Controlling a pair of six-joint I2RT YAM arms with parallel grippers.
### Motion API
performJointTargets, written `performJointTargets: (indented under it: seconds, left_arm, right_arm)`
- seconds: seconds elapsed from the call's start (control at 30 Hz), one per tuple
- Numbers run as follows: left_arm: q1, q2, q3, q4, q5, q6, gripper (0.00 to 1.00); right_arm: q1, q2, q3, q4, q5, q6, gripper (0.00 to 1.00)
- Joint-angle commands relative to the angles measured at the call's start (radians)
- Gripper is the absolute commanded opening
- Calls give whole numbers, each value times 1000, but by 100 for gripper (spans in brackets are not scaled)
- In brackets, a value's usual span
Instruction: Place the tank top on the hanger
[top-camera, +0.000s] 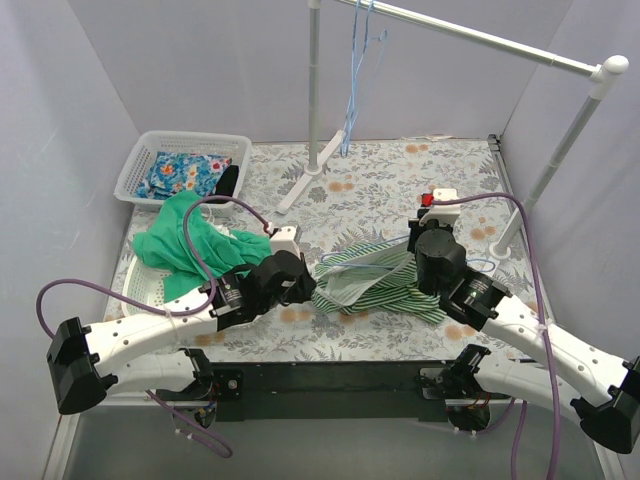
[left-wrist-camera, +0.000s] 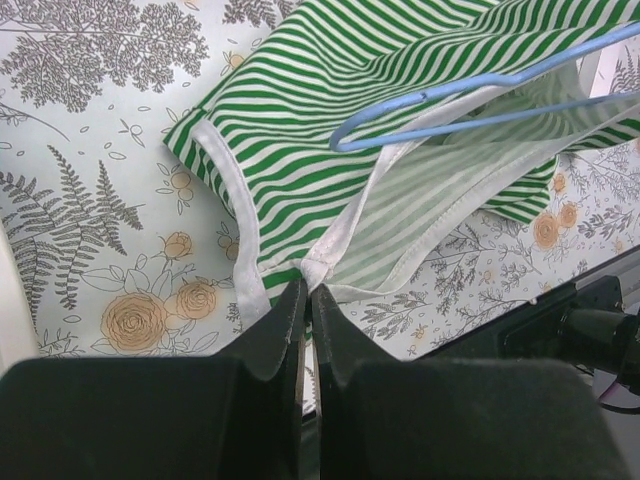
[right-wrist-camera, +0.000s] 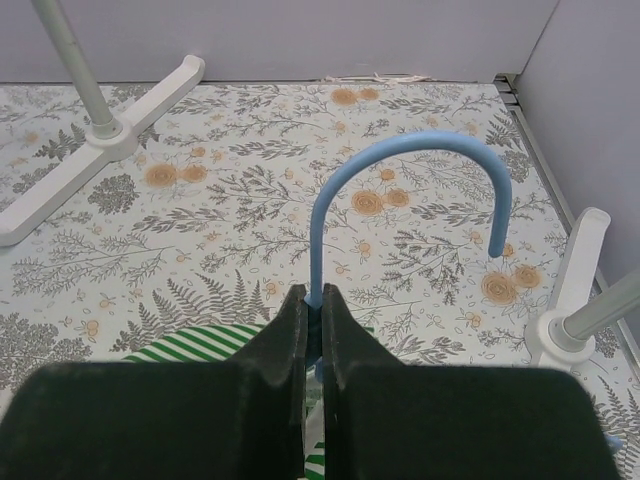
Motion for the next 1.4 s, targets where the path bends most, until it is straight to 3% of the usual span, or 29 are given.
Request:
performJointTargets:
  seconds: [0.0, 0.27, 0.87, 1.37]
  left_arm:
    - [22, -7, -39, 21, 45, -9, 0]
    - [234, 8, -27, 88, 246, 35, 0]
    - [243, 36, 216, -2, 288, 153, 0]
    - [243, 82, 523, -94, 283, 247, 3]
  right_arm:
    - [3, -30, 30, 53, 24, -19, 1]
    - [3, -73, -4, 49, 9, -11, 1]
    - [3, -27, 41, 55, -34, -50, 1]
    - [38, 94, 365, 59, -142, -96, 1]
